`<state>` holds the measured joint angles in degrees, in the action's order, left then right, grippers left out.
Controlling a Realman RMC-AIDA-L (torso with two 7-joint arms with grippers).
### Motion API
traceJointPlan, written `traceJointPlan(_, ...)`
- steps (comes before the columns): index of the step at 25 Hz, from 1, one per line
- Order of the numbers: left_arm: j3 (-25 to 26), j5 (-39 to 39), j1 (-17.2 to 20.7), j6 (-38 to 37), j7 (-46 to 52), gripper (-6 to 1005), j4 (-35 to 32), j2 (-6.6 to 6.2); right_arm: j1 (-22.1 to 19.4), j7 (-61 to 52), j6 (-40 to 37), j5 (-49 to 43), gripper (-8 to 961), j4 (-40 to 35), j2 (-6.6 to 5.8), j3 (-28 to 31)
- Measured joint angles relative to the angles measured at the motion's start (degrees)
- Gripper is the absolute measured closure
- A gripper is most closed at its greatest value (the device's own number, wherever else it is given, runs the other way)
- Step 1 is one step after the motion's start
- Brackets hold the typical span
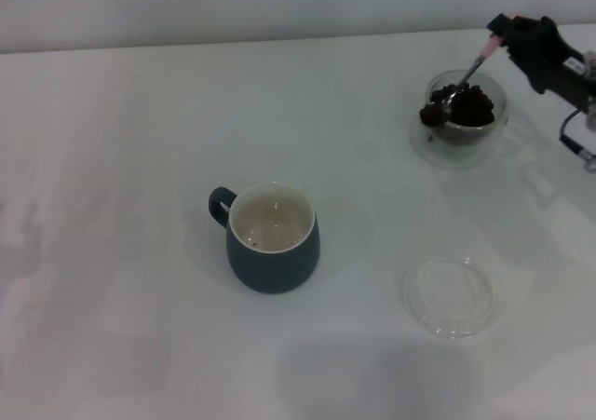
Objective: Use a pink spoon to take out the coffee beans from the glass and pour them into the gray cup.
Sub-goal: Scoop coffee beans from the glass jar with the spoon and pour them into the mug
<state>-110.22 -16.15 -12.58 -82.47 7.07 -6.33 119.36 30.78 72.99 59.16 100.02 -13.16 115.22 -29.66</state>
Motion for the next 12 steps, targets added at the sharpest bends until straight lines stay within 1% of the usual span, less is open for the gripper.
traceJointPlan(5,-0.6,0.07,0.29,-0.19,0.05,629,0.0,0.0,0.33,0.41,2.41,0.04,808,1.42,0.18,-1.19)
traceJointPlan(12,-1.62,0.07,0.68,0.05,0.05,630,0.0,0.0,0.63,0.57,5.65,0.21,808,2.29,0.62,-4.34)
